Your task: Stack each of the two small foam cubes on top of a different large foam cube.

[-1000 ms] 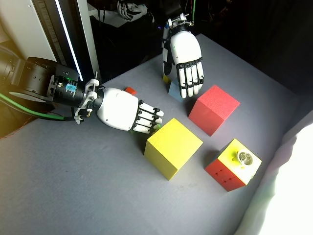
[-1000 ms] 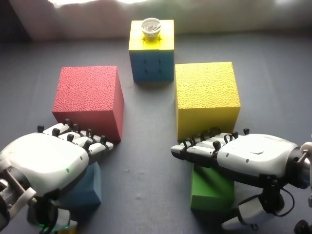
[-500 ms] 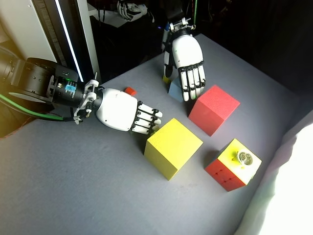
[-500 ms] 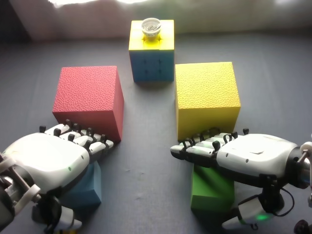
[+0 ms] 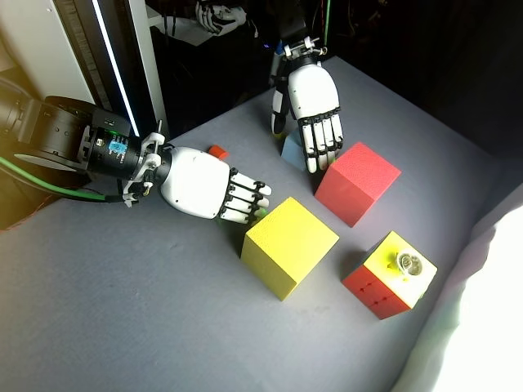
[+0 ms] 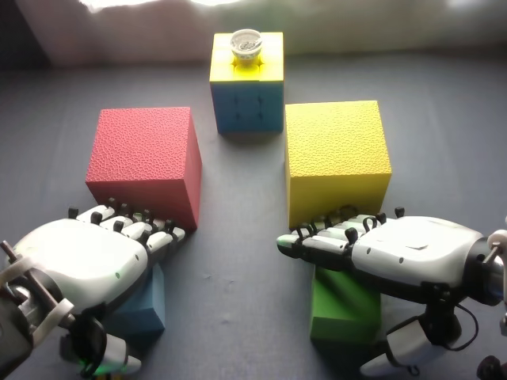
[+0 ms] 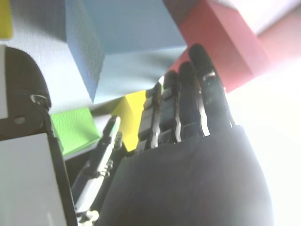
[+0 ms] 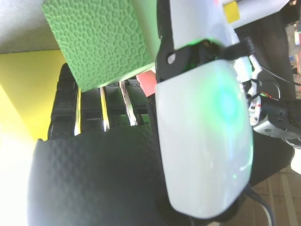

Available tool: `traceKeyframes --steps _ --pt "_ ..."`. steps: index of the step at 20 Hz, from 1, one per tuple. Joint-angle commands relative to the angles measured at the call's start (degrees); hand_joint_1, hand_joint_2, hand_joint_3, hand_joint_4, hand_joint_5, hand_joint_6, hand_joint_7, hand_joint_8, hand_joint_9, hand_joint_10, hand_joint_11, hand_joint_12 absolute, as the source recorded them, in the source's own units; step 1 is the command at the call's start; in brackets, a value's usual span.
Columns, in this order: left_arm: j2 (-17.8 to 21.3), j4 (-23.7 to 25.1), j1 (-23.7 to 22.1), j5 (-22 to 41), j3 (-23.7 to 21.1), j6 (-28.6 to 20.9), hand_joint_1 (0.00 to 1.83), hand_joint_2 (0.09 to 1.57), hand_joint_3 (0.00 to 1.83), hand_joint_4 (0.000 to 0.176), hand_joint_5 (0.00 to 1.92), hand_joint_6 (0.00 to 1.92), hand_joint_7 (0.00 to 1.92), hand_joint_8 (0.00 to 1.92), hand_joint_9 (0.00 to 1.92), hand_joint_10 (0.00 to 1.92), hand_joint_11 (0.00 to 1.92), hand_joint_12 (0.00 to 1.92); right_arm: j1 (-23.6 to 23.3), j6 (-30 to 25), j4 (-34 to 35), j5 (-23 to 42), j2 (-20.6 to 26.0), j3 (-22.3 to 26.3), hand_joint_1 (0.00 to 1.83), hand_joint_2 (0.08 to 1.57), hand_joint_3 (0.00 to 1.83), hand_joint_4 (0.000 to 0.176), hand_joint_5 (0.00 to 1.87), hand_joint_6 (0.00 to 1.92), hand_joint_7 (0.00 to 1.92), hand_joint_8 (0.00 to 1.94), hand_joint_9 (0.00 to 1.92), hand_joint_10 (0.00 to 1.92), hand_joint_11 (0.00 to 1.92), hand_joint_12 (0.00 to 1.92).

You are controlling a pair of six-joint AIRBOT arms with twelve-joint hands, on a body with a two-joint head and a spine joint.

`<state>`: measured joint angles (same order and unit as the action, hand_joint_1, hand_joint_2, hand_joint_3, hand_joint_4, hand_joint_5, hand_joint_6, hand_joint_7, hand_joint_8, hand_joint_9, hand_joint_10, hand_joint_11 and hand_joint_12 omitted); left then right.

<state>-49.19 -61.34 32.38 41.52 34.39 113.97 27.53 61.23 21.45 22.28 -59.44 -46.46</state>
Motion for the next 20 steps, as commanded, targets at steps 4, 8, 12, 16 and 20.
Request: traceKeyframes --steps 4,8,12,16,20 --pt "-0.5 2.11 -0.19 3.84 0.43 0.61 1.11 0.91 0.0 0.0 0.21 0.02 0.22 0.02 0.18 0.03 0.0 0.91 0.33 -0.38 -1.1 5.3 0.33 0.27 1.25 0.88 0.0 0.0 0.0 0.0 0.0 0.0 0.0 0.0 0.0 0.15" --pt "-0.94 2.11 -0.21 3.85 0.54 0.75 1.12 0.87 0.0 0.0 0.28 0.02 0.32 0.02 0.28 0.05 0.0 0.99 0.63 -0.38 -1.29 5.38 0.32 0.27 1.17 0.94 0.01 0.0 0.08 0.01 0.03 0.01 0.04 0.01 0.0 0.38" --pt "-1.18 2.11 -0.32 3.85 0.54 0.82 1.17 0.95 0.02 0.0 0.29 0.01 0.35 0.01 0.33 0.05 0.0 1.01 0.73 -0.38 -1.39 5.38 0.32 0.27 1.18 0.98 0.0 0.0 0.26 0.01 0.26 0.01 0.24 0.01 0.0 0.72" --pt "-1.21 1.94 -0.52 3.85 0.54 0.82 1.13 1.04 0.02 0.0 0.43 0.06 0.55 0.07 0.56 0.14 0.06 1.33 0.78 -0.38 -1.42 5.41 0.32 0.27 1.15 1.07 0.0 0.0 0.57 0.02 0.59 0.02 0.57 0.04 0.08 1.08" --pt "-1.2 1.6 -0.67 3.84 0.44 0.82 1.23 1.07 0.0 0.0 0.69 0.09 0.85 0.11 0.71 0.48 0.25 1.36 0.8 -0.37 -1.65 5.62 0.33 0.27 1.11 1.15 0.0 0.0 0.8 0.01 0.84 0.02 0.78 0.06 0.14 1.3"
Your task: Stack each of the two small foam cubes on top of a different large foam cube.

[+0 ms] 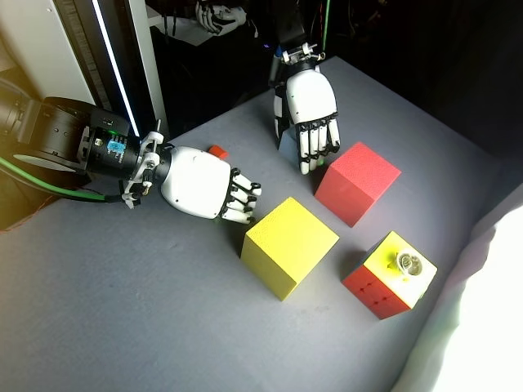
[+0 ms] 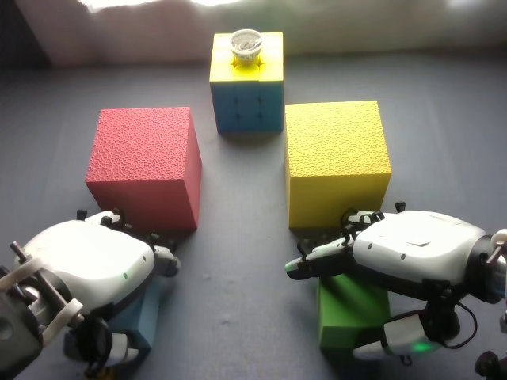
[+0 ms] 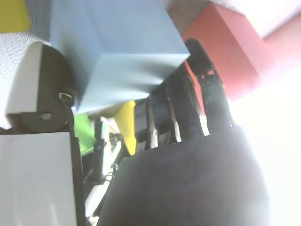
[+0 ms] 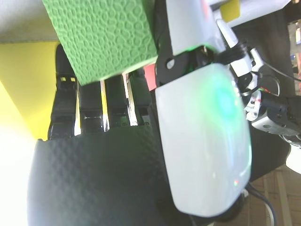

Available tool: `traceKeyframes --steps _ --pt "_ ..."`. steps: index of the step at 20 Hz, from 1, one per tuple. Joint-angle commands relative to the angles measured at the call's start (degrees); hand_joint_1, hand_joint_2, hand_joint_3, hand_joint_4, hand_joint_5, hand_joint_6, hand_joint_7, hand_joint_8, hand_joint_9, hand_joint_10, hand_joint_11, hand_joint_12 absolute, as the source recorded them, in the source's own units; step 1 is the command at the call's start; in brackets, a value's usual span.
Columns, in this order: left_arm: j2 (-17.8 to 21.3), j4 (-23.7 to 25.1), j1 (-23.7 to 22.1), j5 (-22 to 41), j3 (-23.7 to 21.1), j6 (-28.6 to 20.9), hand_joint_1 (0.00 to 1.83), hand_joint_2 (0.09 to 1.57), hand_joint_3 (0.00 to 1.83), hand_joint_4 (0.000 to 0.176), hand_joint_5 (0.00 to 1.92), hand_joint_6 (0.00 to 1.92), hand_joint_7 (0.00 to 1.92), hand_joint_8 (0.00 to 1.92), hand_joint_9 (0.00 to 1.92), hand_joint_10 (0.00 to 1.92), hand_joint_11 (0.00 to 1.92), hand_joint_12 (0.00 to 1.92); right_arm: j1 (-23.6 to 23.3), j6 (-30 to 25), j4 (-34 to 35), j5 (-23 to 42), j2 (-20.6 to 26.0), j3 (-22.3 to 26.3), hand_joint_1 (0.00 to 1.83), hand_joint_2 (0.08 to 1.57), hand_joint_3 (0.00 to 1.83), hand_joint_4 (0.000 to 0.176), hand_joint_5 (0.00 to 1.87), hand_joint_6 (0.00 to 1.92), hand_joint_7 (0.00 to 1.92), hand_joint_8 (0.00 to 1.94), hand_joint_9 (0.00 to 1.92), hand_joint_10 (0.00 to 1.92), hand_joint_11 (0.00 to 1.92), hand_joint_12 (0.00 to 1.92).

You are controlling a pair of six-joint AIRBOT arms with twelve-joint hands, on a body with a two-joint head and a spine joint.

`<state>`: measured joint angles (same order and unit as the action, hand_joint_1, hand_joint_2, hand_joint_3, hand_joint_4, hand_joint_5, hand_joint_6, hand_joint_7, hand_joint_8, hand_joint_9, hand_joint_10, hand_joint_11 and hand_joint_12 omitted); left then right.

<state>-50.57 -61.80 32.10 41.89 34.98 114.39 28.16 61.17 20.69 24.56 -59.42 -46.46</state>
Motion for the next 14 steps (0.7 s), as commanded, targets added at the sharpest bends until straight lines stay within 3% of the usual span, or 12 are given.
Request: traceKeyframes --steps 1,2,3,4,5,7,8,9,12,14 --pt "0.17 2.01 -0.41 3.47 -0.18 0.4 1.23 1.07 0.0 0.0 0.69 0.09 0.85 0.11 0.71 0.48 0.25 1.36 0.17 -0.31 -0.92 3.36 0.31 0.27 1.11 1.15 0.0 0.0 0.8 0.01 0.84 0.02 0.78 0.06 0.14 1.3" --pt "0.19 1.91 -0.44 3.47 -0.25 0.4 1.32 1.21 0.01 0.0 0.68 1.15 0.83 1.27 0.69 1.43 0.47 1.61 0.16 -0.31 -0.98 3.39 0.32 0.27 1.19 1.18 0.0 0.0 0.85 1.01 0.87 1.25 0.88 0.39 0.24 1.51" --pt "0.21 1.82 -0.48 3.47 -0.34 0.41 1.34 1.23 0.0 0.0 0.71 1.11 0.81 1.35 0.67 1.6 0.51 1.74 0.15 -0.31 -1.14 3.5 0.33 0.27 1.19 1.19 0.0 0.0 0.86 1.02 0.83 1.36 0.77 0.72 0.26 1.55" --pt "0.26 1.65 -0.57 3.47 -0.46 0.63 1.34 1.22 0.0 0.0 0.77 1.07 0.81 1.35 0.68 1.6 0.51 1.79 0.15 -0.31 -1.55 3.72 0.34 0.28 1.19 1.2 0.0 0.0 0.87 1.01 0.81 1.4 0.71 0.94 0.31 1.53" --pt "0.32 1.45 -0.69 3.47 -0.62 0.85 1.25 1.19 0.0 0.0 0.84 1.02 0.87 1.38 0.73 1.45 0.51 1.77 0.12 -0.31 -2.03 4.04 0.35 0.29 1.19 1.2 0.0 0.0 0.86 1.03 0.81 1.4 0.68 1.04 0.32 1.53" --pt "0.39 0.8 -1.12 3.47 -0.93 1.62 1.33 1.19 0.0 0.0 0.81 1.02 0.84 1.33 0.74 1.51 0.55 1.71 0.03 -0.31 -2.05 4.28 0.4 0.28 1.18 1.2 0.0 0.0 0.83 1.09 0.82 1.39 0.69 1.02 0.33 1.47" --pt "0.55 0.24 -1.5 3.47 -1.16 2.26 1.26 1.17 0.0 0.0 0.86 0.97 0.9 1.35 0.79 1.41 0.59 1.66 -0.13 -0.31 -2.11 4.3 0.43 0.28 1.18 1.21 0.0 0.0 0.83 1.08 0.81 1.4 0.7 0.99 0.33 1.45" --pt "0.72 -0.26 -1.84 3.47 -1.4 2.67 1.34 1.19 0.0 0.0 0.82 1.0 0.87 1.3 0.75 1.5 0.57 1.65 -0.33 -0.31 -2.27 4.34 0.45 0.29 1.19 1.2 0.0 0.0 0.85 1.05 0.81 1.41 0.69 1.0 0.34 1.46" --pt "1.91 -2.43 -3.7 3.47 -2.55 5.1 1.36 1.17 0.0 0.0 0.85 1.01 0.89 1.22 0.76 1.47 0.54 1.67 -1.58 -0.44 -3.46 4.82 0.7 0.3 1.19 1.2 0.0 0.0 0.85 1.04 0.83 1.38 0.69 1.0 0.34 1.45" --pt "3.03 -4.1 -5.05 3.47 -3.58 6.72 1.27 1.16 0.0 0.0 0.91 0.89 0.91 1.33 0.78 1.49 0.58 1.83 -2.47 -1.97 -7.68 4.88 1.13 0.31 1.19 1.19 0.0 0.0 0.86 1.02 0.82 1.39 0.69 0.98 0.34 1.42"
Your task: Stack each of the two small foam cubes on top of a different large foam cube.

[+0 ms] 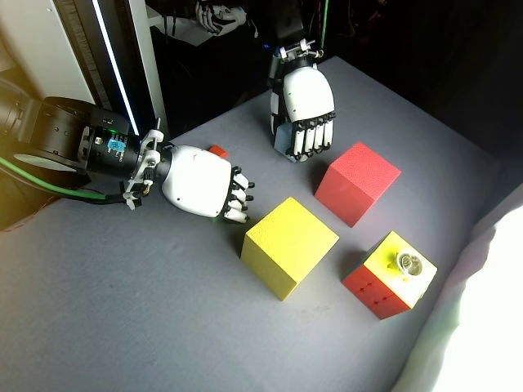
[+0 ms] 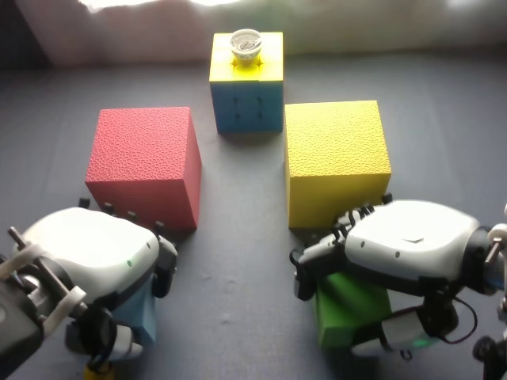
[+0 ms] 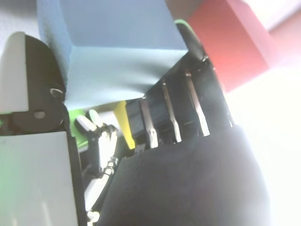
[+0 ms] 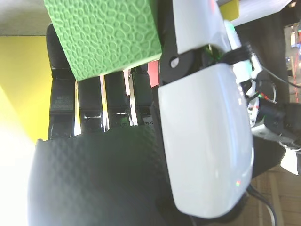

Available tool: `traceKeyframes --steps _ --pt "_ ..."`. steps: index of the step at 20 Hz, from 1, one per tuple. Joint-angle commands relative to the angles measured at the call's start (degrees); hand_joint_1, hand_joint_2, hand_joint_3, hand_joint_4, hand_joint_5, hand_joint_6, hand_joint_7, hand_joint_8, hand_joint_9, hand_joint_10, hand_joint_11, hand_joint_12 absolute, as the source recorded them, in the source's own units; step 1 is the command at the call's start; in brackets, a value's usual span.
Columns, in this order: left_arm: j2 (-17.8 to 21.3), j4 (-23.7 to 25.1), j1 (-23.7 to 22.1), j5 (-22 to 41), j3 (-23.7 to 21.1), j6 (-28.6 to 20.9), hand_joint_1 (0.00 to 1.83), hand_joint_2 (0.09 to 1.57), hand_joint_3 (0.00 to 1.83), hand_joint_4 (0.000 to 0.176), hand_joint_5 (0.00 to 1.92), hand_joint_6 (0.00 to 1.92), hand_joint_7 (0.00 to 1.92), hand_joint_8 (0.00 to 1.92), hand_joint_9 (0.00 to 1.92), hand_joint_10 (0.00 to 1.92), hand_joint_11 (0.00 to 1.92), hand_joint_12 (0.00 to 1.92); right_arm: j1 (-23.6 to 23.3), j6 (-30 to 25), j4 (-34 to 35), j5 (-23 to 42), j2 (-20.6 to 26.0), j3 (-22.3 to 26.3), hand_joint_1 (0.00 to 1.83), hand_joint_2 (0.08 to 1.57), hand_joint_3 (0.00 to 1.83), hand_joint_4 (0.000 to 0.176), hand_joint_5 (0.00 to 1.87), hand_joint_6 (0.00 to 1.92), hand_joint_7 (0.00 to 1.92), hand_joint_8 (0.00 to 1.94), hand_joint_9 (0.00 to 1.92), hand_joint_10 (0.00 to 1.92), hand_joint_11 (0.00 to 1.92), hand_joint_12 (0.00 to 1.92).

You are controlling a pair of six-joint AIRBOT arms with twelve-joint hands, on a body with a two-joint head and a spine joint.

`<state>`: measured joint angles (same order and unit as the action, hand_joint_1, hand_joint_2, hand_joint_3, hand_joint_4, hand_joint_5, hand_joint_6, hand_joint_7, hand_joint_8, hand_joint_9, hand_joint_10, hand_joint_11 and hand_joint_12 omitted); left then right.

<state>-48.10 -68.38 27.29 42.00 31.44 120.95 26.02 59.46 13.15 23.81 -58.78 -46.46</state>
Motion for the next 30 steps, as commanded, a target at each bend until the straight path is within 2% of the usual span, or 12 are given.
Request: traceKeyframes --steps 1,4,6,12,13,14,16,19,23,24,26,30 --pt "1.09 1.66 -0.94 3.36 -0.54 1.08 1.26 1.15 0.0 0.0 0.94 0.84 0.92 1.35 0.8 1.5 0.6 1.86 -0.74 -1.26 -2.2 5.64 0.74 0.31 1.19 1.21 0.0 0.0 0.84 1.05 0.8 1.43 0.67 1.0 0.32 1.44" --pt "2.53 -1.22 -3.34 2.73 -1.88 4.42 1.36 1.17 0.0 0.0 0.88 0.97 0.88 1.23 0.76 1.48 0.54 1.75 -2.19 -10.5 -10.88 6.22 1.77 0.29 1.2 1.19 0.0 0.0 0.87 0.99 0.82 1.4 0.67 1.01 0.31 1.4" --pt "3.85 -4.12 -5.69 1.43 -2.7 7.68 1.25 1.14 0.0 0.0 0.96 0.85 0.94 1.27 0.82 1.37 0.58 1.77 -3.54 -17.61 -16.73 7.45 2.32 0.31 1.21 1.18 0.0 0.0 0.9 0.94 0.84 1.39 0.68 1.0 0.31 1.41" --pt "7.96 -13.47 -13.22 -0.4 -5.21 16.91 1.21 1.16 0.0 0.0 0.9 1.0 0.92 1.26 0.8 1.28 0.54 1.74 -11.5 -18.71 -22.19 8.59 3.41 0.44 1.2 1.18 0.0 0.0 0.89 0.96 0.86 1.34 0.72 0.98 0.32 1.43" --pt "8.06 -13.78 -13.57 -0.4 -5.34 17.13 1.21 1.16 0.0 0.0 0.9 1.0 0.92 1.26 0.8 1.28 0.54 1.74 -12.29 -18.7 -22.67 8.58 3.42 0.44 1.2 1.18 0.0 0.0 0.89 0.96 0.86 1.34 0.72 0.98 0.32 1.43" --pt "8.39 -15.36 -14.82 -0.4 -5.69 18.69 1.25 1.13 0.0 0.0 0.96 0.85 0.98 1.22 0.85 1.25 0.59 1.72 -14.92 -18.13 -23.53 8.26 3.43 0.41 1.21 1.16 0.0 0.0 0.9 0.97 0.9 1.26 0.76 0.89 0.34 1.38" --pt "9.32 -18.34 -17.38 -0.4 -6.2 22.59 1.25 1.12 0.0 0.0 0.97 0.83 0.98 1.23 0.85 1.26 0.6 1.73 -18.94 -17.21 -23.52 5.8 3.36 -0.18 1.21 1.16 0.0 0.0 0.9 0.97 0.91 1.25 0.77 0.88 0.34 1.37" --pt "10.66 -21.04 -20.2 -1.3 -6.06 26.16 1.26 1.13 0.0 0.0 0.97 0.79 0.97 1.28 0.79 1.49 0.6 1.92 -22.02 -17.19 -23.16 2.06 2.15 -2.73 1.2 1.18 0.0 0.0 0.83 1.06 0.89 1.29 0.76 0.88 0.3 1.38" --pt "11.07 -27.16 -26.05 -4.19 -4.03 36.14 1.22 1.14 0.0 0.0 0.92 0.97 0.95 1.2 0.78 1.23 0.55 1.7 -23.03 -17.49 -15.04 -3.56 0.19 -8.8 1.21 1.17 0.0 0.0 0.91 0.93 0.88 1.32 0.75 0.92 0.31 1.39" --pt "10.94 -28.63 -27.66 -4.96 -3.33 39.14 1.25 1.11 0.0 0.0 0.98 0.83 1.02 1.13 0.85 1.27 0.62 1.74 -23.2 -17.53 -14.25 -3.74 -0.08 -10.31 1.21 1.18 0.0 0.0 0.89 0.96 0.85 1.37 0.7 0.97 0.28 1.42" --pt "9.77 -31.59 -30.96 -6.22 -1.69 45.8 1.26 1.12 0.0 0.0 0.99 0.73 0.98 1.28 0.85 1.49 0.66 1.88 -23.88 -17.59 -12.09 -4.7 -0.32 -12.91 1.19 1.2 0.0 0.0 0.87 1.01 0.81 1.41 0.67 1.0 0.26 1.43" --pt "8.93 -27.35 -30.81 -5.6 -1.59 40.75 1.26 1.11 0.0 0.0 0.99 0.78 0.99 1.23 0.83 1.45 0.62 1.83 -25.91 -17.52 -7.18 -8.61 -1.91 -17.12 1.2 1.19 0.0 0.0 0.88 1.0 0.84 1.37 0.7 0.99 0.29 1.44"
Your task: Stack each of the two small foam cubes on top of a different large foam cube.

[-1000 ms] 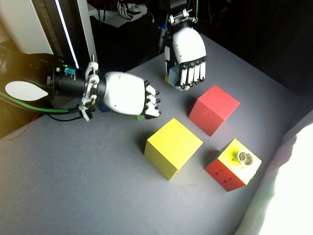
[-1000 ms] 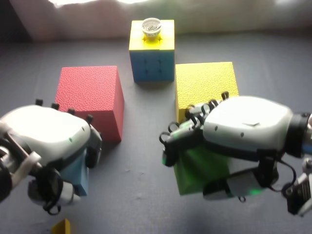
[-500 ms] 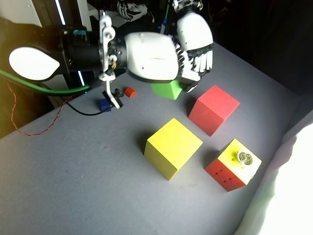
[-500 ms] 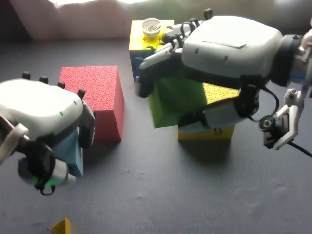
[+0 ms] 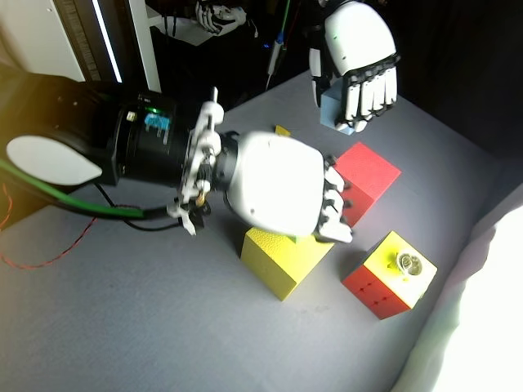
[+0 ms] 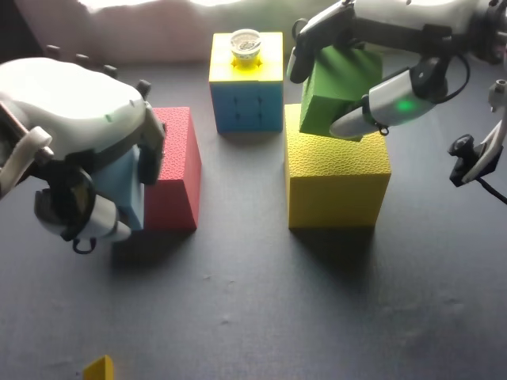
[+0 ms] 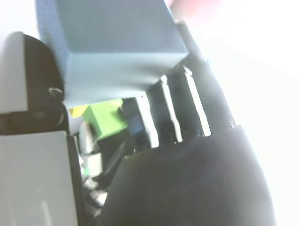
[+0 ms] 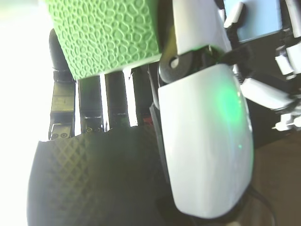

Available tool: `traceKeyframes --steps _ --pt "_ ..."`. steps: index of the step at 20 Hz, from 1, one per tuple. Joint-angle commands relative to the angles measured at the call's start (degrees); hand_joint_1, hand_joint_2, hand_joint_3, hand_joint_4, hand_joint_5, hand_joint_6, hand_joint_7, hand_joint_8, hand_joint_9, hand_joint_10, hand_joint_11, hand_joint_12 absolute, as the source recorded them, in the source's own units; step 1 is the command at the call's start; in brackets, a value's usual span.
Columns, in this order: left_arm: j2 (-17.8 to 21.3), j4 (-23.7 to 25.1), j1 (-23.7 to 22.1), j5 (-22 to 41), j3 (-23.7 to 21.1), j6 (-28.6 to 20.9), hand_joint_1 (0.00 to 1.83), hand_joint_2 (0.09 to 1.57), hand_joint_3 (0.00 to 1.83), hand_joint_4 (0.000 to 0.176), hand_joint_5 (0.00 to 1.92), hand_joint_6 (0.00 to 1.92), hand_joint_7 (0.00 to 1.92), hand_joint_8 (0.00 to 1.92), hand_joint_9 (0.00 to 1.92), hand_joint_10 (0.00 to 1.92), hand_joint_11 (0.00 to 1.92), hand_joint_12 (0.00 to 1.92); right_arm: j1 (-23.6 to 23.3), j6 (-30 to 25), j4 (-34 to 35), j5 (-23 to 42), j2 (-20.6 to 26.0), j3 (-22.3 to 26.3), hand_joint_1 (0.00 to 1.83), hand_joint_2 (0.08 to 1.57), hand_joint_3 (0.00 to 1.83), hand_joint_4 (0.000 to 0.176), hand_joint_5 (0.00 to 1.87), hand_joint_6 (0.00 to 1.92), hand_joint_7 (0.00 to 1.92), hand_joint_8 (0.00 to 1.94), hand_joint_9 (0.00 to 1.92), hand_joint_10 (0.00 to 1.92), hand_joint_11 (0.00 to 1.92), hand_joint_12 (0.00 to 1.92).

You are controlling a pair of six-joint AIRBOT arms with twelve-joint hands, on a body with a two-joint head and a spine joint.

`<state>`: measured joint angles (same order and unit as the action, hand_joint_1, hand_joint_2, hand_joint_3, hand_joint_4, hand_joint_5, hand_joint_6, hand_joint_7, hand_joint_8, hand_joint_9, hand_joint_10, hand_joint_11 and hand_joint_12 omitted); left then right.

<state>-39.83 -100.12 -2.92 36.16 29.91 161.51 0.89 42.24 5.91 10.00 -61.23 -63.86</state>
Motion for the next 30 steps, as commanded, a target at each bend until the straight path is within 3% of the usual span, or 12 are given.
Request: traceKeyframes --steps 1,2,4,6,7,10,14,17,20,24,28,30 --pt "0.65 4.72 -0.43 0.2 -0.02 0.15 1.26 1.11 0.0 0.0 0.99 0.78 0.99 1.23 0.83 1.45 0.62 1.83 -0.86 -0.28 0.86 4.17 0.15 -0.24 1.2 1.19 0.0 0.0 0.88 1.0 0.84 1.37 0.7 0.99 0.29 1.44" --pt "0.64 5.0 -0.16 0.16 0.0 0.3 1.26 1.11 0.0 0.0 1.04 0.68 0.97 1.29 0.83 1.49 0.64 1.85 -0.78 -0.27 0.93 3.14 -0.23 -0.72 1.2 1.2 0.0 0.0 0.87 1.0 0.81 1.42 0.68 1.0 0.29 1.44" --pt "0.67 4.83 0.31 -1.33 0.63 2.02 1.27 1.09 0.0 0.0 1.06 0.66 1.04 1.15 0.86 1.37 0.66 1.75 -0.51 -0.25 1.94 1.72 -0.63 -1.32 1.19 1.21 0.0 0.0 0.8 1.11 0.84 1.38 0.7 0.96 0.31 1.42" --pt "0.1 -2.45 1.79 -5.78 3.18 4.77 1.26 1.1 0.0 0.0 1.05 0.71 1.01 1.19 0.84 1.38 0.61 1.76 -0.19 -0.17 1.94 0.04 -0.93 -1.69 1.2 1.2 0.0 0.0 0.85 1.02 0.84 1.39 0.73 0.95 0.32 1.44" --pt "-0.08 -3.82 2.7 -8.29 4.2 6.62 1.26 1.1 0.0 0.0 1.05 0.71 1.0 1.2 0.84 1.38 0.6 1.75 -0.01 -0.05 1.94 -0.17 -0.95 -1.79 1.2 1.19 0.0 0.0 0.85 1.01 0.84 1.39 0.73 0.96 0.33 1.44" --pt "-0.01 -1.88 1.63 -9.22 5.64 7.29 1.26 1.13 0.0 0.0 1.01 0.71 0.94 1.35 0.8 1.59 0.62 1.91 0.87 0.5 1.95 -0.06 -1.0 -1.93 1.19 1.21 0.0 0.0 0.82 1.08 0.82 1.4 0.72 0.95 0.33 1.44" --pt "-0.44 -2.48 1.41 -10.74 7.17 7.25 1.26 1.12 0.0 0.0 0.99 0.75 0.97 1.29 0.85 1.45 0.63 1.76 1.91 1.86 1.96 0.38 -1.36 -2.09 1.18 1.21 0.0 0.0 0.8 1.14 0.84 1.34 0.76 0.92 0.34 1.42" --pt "-1.15 -2.4 1.39 -12.18 8.77 7.21 1.27 1.11 0.0 0.0 1.03 0.69 0.99 1.27 0.86 1.43 0.64 1.76 3.43 3.94 1.97 0.54 -1.82 -2.08 1.18 1.2 0.0 0.0 0.81 1.13 0.84 1.33 0.76 0.87 0.34 1.4" --pt "-2.22 -2.66 1.63 -13.69 10.71 7.16 1.26 1.12 0.0 0.0 1.04 0.66 0.94 1.34 0.83 1.55 0.65 1.85 4.9 5.4 2.03 1.38 -2.22 -2.08 1.19 1.19 0.0 0.0 0.85 1.04 0.84 1.35 0.77 0.85 0.36 1.38" --pt "-4.64 -2.71 1.89 -16.37 14.53 6.61 1.25 1.14 0.0 0.0 0.99 0.75 0.9 1.42 0.79 1.67 0.66 1.91 7.01 10.63 5.33 2.28 -2.94 -2.08 1.19 1.19 0.0 0.0 0.85 1.07 0.84 1.34 0.75 0.85 0.3 1.43" --pt "-6.51 0.23 1.98 -17.91 17.51 3.07 1.26 1.12 0.0 0.0 1.0 0.75 0.97 1.28 0.83 1.52 0.65 1.87 7.89 11.44 5.32 3.29 -3.05 -2.08 1.19 1.2 0.0 0.0 0.84 1.08 0.83 1.36 0.76 0.86 0.33 1.39" --pt "-7.1 0.62 1.93 -18.23 18.74 2.22 1.26 1.12 0.0 0.0 1.01 0.72 0.96 1.32 0.83 1.55 0.64 1.9 8.34 11.82 5.32 4.5 -3.07 -2.08 1.18 1.21 0.0 0.0 0.83 1.11 0.8 1.39 0.74 0.84 0.34 1.38"
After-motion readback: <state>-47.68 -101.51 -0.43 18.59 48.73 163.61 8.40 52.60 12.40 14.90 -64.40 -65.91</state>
